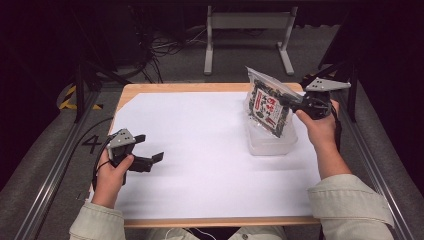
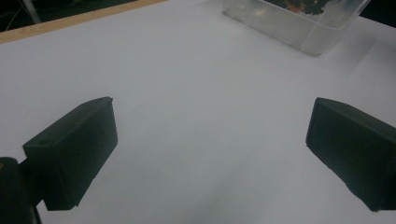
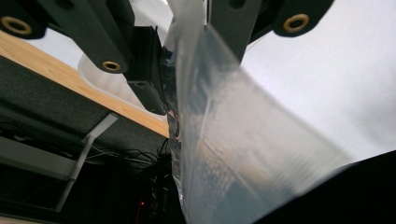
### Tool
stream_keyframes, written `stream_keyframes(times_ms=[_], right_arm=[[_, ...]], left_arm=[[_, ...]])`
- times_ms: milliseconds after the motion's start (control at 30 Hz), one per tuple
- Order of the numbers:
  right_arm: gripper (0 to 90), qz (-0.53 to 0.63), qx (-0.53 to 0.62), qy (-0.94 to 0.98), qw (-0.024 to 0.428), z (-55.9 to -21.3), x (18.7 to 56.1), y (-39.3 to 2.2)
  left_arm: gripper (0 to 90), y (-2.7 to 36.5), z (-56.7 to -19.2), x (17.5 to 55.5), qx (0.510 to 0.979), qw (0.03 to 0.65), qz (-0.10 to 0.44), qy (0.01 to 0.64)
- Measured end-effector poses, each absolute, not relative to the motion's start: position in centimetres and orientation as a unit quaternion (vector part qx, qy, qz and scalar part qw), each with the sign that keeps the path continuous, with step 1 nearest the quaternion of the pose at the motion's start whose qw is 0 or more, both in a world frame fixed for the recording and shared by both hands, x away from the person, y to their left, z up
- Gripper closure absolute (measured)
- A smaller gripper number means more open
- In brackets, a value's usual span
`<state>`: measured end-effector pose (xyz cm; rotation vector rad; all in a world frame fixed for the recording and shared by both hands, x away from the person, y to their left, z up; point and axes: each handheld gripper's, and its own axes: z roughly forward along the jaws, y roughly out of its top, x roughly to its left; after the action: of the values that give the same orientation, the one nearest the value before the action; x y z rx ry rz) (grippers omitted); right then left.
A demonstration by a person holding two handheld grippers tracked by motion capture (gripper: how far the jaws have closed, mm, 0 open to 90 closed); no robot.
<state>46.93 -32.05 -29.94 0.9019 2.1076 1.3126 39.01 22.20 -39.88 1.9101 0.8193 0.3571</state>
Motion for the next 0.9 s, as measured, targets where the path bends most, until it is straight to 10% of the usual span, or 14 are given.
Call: stream_keyframes(times_ms=[900], right_arm=[[75.2,0.501,0.364,0.753,0.223,-31.2,46.9,-33.9]], left_arm=[[2.7,21.8,-40.5,39.3,0.792,0.487,0.141,0.341]])
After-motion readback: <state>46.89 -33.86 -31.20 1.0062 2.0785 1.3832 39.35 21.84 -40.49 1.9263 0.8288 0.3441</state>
